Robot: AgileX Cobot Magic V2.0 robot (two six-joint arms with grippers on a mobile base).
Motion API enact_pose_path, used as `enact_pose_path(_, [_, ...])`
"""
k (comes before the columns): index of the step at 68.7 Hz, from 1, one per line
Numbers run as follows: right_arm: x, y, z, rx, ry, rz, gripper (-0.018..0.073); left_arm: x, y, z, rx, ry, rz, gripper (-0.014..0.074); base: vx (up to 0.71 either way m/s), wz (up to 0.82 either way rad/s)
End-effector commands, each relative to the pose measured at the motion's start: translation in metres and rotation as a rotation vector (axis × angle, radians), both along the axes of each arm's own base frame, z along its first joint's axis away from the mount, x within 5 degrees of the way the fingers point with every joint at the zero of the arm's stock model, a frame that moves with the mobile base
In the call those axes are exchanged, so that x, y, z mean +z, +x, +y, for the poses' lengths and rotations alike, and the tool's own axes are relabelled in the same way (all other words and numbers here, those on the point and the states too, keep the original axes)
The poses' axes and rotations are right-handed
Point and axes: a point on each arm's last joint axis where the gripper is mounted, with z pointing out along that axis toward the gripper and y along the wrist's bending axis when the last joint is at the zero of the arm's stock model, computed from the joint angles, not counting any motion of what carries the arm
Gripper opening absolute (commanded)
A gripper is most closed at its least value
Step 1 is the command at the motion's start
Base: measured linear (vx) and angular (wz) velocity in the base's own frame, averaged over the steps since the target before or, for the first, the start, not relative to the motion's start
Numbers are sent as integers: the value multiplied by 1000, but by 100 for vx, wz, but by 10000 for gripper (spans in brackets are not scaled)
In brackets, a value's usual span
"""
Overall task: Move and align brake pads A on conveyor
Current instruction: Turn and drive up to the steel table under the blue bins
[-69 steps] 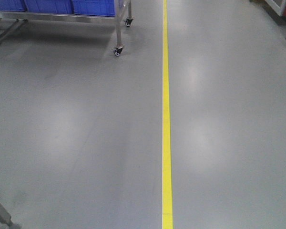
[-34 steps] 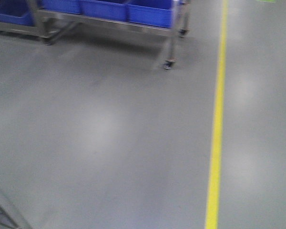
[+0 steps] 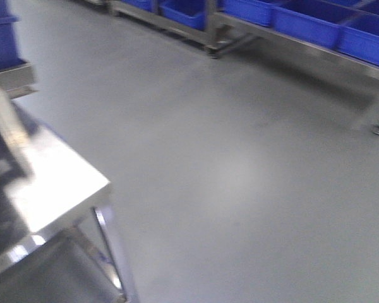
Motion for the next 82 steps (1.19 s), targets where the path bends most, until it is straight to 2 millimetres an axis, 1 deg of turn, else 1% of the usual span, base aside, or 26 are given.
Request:
enact_pose_path(1, [14,2,0,0,-11,-83,525,14,1,-1,-13,-10,-82,460,25,95])
enact_pose_path(54, [14,2,0,0,-12,-83,525,14,1,-1,-13,-10,-82,460,21,82])
enact_pose_path(67, [14,2,0,0,-12,-83,525,14,1,-1,-13,-10,-82,460,14,53])
enact_pose_path(82, [14,2,0,0,-12,-83,525,14,1,-1,-13,-10,-82,460,6,23])
